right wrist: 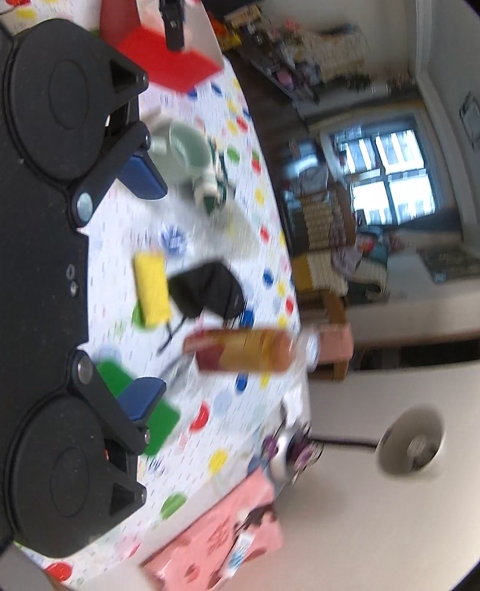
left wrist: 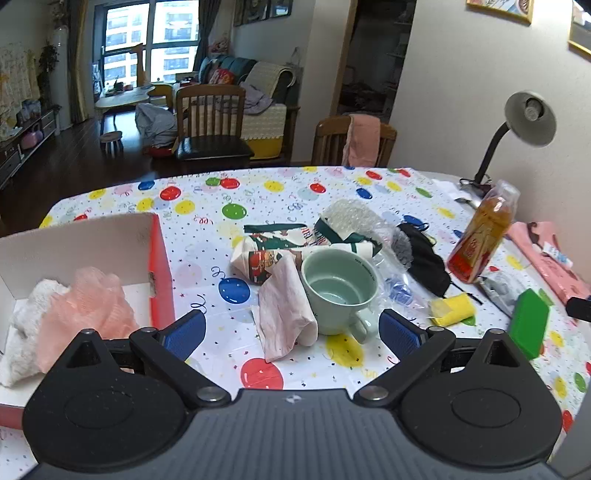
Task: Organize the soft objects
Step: 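Withdraw both tools from the box toward the remaining items, then grasp the pale pink cloth with the left tool while the right tool grasps the green sponge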
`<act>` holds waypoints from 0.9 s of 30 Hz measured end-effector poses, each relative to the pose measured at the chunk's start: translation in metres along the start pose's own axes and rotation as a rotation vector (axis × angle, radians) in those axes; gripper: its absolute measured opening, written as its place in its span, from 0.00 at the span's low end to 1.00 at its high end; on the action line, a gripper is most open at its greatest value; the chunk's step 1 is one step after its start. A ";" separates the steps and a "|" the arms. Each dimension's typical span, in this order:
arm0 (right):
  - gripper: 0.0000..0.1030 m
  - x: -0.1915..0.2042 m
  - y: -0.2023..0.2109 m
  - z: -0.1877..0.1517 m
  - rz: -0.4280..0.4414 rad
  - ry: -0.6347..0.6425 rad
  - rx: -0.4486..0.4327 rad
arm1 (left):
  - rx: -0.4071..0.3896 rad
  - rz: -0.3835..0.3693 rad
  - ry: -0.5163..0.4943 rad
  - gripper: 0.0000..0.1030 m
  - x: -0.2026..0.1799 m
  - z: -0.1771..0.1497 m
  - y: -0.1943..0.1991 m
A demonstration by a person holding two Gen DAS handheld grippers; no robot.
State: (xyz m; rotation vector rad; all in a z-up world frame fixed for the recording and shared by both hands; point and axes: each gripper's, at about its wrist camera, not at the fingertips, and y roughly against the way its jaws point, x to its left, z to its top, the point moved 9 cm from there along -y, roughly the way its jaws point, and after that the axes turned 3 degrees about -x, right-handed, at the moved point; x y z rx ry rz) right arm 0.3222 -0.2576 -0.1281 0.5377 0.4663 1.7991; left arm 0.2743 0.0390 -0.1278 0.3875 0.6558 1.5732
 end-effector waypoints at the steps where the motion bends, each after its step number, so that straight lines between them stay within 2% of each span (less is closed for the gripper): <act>1: 1.00 -0.010 -0.003 -0.002 -0.021 -0.009 0.005 | 0.003 0.008 0.003 0.98 -0.002 -0.002 -0.006; 7: 1.00 -0.057 -0.030 -0.016 -0.126 -0.069 0.050 | 0.029 0.039 0.016 0.98 -0.009 -0.013 -0.039; 10: 1.00 -0.072 -0.043 -0.022 -0.171 -0.113 0.074 | 0.037 0.077 0.015 0.98 -0.011 -0.018 -0.054; 18: 1.00 -0.092 -0.071 -0.031 -0.193 -0.200 0.143 | 0.058 0.170 0.025 0.98 -0.003 -0.033 -0.085; 23: 1.00 -0.101 -0.082 -0.037 -0.207 -0.240 0.178 | 0.065 0.193 -0.021 0.98 -0.005 -0.039 -0.100; 27: 1.00 -0.107 -0.091 -0.044 -0.217 -0.265 0.209 | 0.078 0.205 -0.007 0.98 -0.002 -0.044 -0.109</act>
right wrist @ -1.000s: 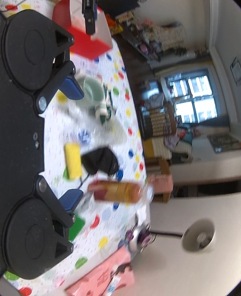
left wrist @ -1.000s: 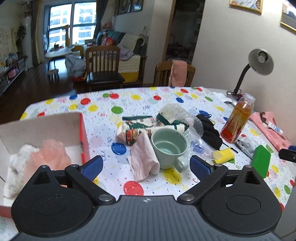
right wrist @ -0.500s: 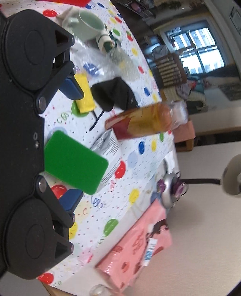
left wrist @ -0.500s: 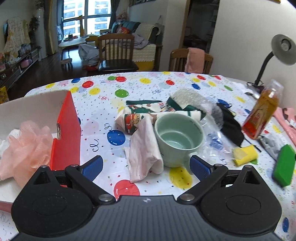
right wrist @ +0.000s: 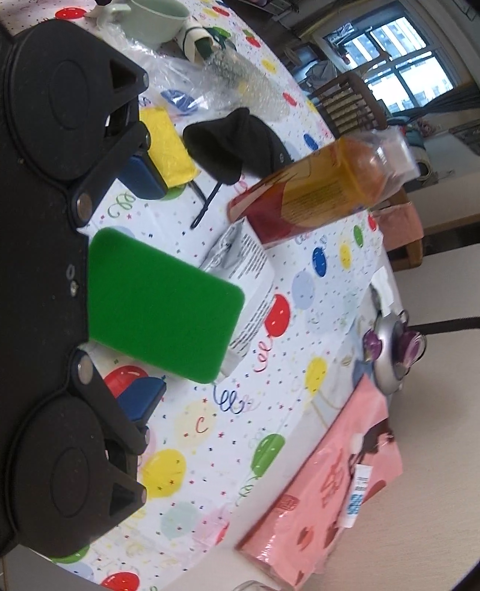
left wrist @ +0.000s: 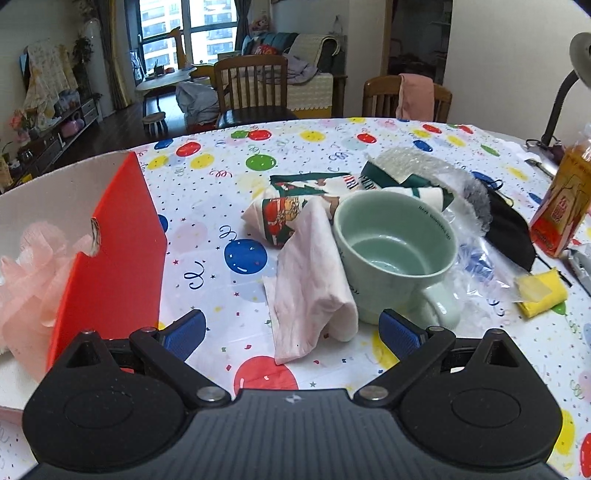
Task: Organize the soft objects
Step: 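Grasp the pale pink cloth with the left tool while the right tool grasps the green sponge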
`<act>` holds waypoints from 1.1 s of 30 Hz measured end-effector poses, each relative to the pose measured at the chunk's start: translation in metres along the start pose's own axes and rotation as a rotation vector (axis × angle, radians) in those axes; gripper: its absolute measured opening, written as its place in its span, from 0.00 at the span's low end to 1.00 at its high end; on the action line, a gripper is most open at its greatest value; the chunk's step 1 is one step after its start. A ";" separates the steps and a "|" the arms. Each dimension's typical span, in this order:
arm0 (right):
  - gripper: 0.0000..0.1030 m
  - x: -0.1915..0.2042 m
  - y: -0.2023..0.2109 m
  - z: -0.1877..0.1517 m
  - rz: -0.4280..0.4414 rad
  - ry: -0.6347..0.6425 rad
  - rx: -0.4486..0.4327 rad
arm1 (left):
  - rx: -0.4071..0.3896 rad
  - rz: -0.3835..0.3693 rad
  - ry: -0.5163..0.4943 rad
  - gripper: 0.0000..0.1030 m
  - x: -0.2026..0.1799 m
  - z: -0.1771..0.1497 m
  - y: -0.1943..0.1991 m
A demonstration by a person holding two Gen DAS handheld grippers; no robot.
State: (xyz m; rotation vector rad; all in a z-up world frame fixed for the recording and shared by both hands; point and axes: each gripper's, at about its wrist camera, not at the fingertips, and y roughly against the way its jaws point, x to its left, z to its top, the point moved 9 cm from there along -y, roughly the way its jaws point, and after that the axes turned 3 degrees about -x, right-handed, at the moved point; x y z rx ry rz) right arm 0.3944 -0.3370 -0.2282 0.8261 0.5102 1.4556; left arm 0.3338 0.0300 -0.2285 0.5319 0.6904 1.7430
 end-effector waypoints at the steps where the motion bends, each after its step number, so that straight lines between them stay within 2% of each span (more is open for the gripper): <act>1: 1.00 -0.001 -0.002 -0.001 -0.003 -0.007 0.008 | 0.002 0.005 0.000 0.98 0.000 -0.001 -0.002; 10: 0.98 -0.004 -0.016 0.000 -0.020 -0.034 0.038 | 0.020 0.016 0.003 0.98 -0.002 -0.006 -0.024; 17: 0.93 0.000 -0.022 0.001 -0.013 -0.032 0.052 | 0.010 -0.026 0.029 0.95 0.003 -0.010 -0.027; 23: 0.89 0.001 -0.026 -0.001 -0.025 -0.026 0.060 | -0.027 -0.037 0.048 0.78 0.009 -0.002 -0.019; 25: 0.84 0.000 -0.027 -0.002 -0.038 -0.027 0.066 | -0.029 -0.033 0.042 0.72 0.008 -0.001 -0.020; 27: 0.80 -0.002 -0.026 -0.002 -0.044 -0.033 0.064 | -0.020 -0.036 0.048 0.59 0.009 0.000 -0.023; 31: 0.72 -0.006 -0.024 -0.002 -0.057 -0.030 0.061 | -0.009 -0.054 0.057 0.50 0.007 0.001 -0.025; 33: 0.71 -0.009 -0.022 -0.003 -0.066 -0.030 0.060 | -0.007 -0.047 0.048 0.38 0.005 0.002 -0.026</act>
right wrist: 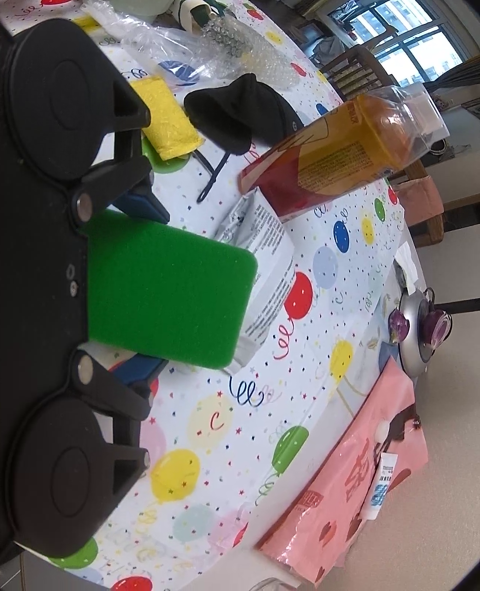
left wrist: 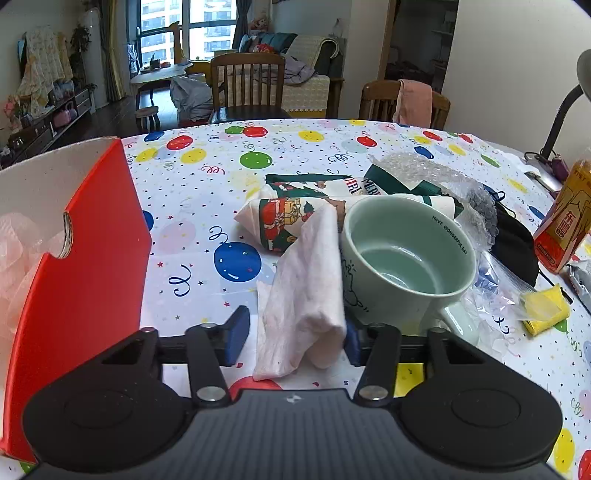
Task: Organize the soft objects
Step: 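Grasp the pale pink cloth with the left tool while the right tool grasps the green sponge, then carry the pink cloth with the left tool while the right tool carries the green sponge to the box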
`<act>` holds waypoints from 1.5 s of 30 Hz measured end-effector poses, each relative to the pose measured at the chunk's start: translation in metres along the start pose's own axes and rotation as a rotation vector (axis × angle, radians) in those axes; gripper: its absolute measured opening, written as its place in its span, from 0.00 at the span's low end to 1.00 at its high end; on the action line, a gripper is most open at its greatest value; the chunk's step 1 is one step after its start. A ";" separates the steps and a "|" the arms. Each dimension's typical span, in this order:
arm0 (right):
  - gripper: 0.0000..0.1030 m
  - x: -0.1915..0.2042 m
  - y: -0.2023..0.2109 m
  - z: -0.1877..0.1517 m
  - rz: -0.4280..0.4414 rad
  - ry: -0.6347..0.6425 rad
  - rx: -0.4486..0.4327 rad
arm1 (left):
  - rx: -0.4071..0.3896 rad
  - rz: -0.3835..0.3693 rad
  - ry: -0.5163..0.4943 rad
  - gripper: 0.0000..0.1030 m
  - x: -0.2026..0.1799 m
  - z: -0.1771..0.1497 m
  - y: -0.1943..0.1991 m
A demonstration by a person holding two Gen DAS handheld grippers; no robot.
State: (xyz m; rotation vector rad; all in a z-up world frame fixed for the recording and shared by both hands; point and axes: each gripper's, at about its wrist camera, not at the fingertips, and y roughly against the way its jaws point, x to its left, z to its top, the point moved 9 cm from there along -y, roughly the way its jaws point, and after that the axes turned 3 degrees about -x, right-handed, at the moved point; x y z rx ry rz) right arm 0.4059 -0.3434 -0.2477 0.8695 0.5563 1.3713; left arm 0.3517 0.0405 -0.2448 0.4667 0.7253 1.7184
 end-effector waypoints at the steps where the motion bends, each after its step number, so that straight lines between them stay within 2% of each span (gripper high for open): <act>1: 0.71 -0.001 0.002 0.000 -0.004 0.001 -0.002 | 0.001 0.002 -0.004 0.34 -0.001 0.001 0.000; 4: 0.70 -0.005 0.008 -0.002 0.007 -0.006 -0.006 | 0.019 -0.003 -0.010 0.26 -0.003 0.000 -0.001; 5: 0.70 -0.006 0.011 -0.002 0.007 -0.004 -0.009 | 0.020 -0.004 -0.011 0.17 -0.003 0.001 -0.001; 9: 0.70 -0.007 0.026 -0.004 0.025 -0.002 -0.025 | 0.011 -0.006 -0.027 0.09 -0.005 0.004 0.004; 18: 0.69 0.024 0.076 -0.009 0.138 0.084 -0.064 | -0.036 -0.047 -0.021 0.08 -0.005 0.019 0.033; 32: 0.69 0.135 0.147 -0.019 0.367 0.303 -0.068 | -0.047 -0.111 0.038 0.08 0.016 0.038 0.108; 45: 0.69 0.246 0.191 -0.041 0.521 0.508 -0.056 | -0.058 -0.061 0.098 0.08 0.075 0.044 0.160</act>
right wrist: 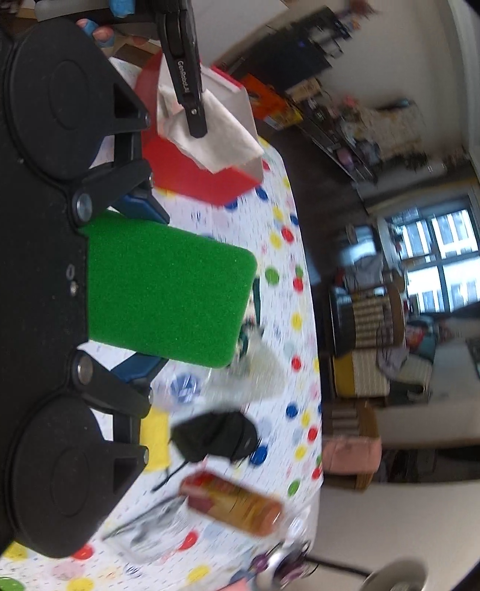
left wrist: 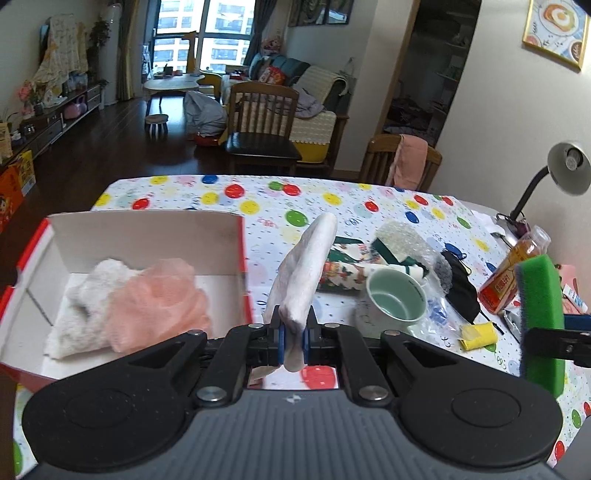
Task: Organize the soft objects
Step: 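Carry the pink cloth with the left tool while the right tool carries the green sponge to the box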
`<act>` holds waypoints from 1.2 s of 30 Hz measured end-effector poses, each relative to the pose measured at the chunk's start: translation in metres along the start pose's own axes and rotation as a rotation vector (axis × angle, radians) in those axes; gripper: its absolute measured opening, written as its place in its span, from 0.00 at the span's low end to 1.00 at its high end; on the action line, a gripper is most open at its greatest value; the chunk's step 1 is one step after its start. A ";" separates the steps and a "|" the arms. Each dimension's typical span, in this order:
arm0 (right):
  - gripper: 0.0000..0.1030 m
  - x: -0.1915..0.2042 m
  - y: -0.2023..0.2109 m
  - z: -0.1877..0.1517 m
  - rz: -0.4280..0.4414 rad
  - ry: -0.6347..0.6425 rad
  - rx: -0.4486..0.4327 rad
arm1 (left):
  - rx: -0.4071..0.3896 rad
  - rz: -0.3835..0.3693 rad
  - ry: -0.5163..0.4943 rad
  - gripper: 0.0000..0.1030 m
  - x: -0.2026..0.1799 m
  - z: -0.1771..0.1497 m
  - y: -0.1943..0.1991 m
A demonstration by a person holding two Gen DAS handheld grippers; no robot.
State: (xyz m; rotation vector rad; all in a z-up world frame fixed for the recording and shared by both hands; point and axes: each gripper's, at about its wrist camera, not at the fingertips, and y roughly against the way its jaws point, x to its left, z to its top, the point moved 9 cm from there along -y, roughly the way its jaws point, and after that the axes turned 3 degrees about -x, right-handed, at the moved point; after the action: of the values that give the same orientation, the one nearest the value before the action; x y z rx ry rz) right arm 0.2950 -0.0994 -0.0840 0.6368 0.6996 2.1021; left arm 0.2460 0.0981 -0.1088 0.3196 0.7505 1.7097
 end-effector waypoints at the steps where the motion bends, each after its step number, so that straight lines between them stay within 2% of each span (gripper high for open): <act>1: 0.69 0.009 -0.002 0.003 0.008 0.021 0.002 | -0.002 0.002 0.004 0.08 0.005 0.001 0.003; 10: 0.69 0.087 -0.020 0.020 0.096 0.160 -0.001 | -0.030 0.036 0.032 0.08 0.049 0.009 0.026; 19: 0.69 0.145 -0.042 0.031 0.151 0.224 0.004 | -0.025 0.093 0.074 0.08 0.108 0.013 0.037; 29: 0.69 0.191 -0.080 0.030 0.158 0.254 0.046 | 0.004 0.166 0.073 0.08 0.169 0.017 0.032; 36: 0.69 0.212 -0.110 0.031 0.138 0.293 0.081 | 0.063 0.199 0.059 0.08 0.208 0.024 0.009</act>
State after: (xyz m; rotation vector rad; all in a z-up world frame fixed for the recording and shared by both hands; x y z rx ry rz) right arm 0.2591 0.1386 -0.0936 0.4340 0.9302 2.3313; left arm 0.1949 0.3009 -0.1216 0.3999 0.8392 1.8918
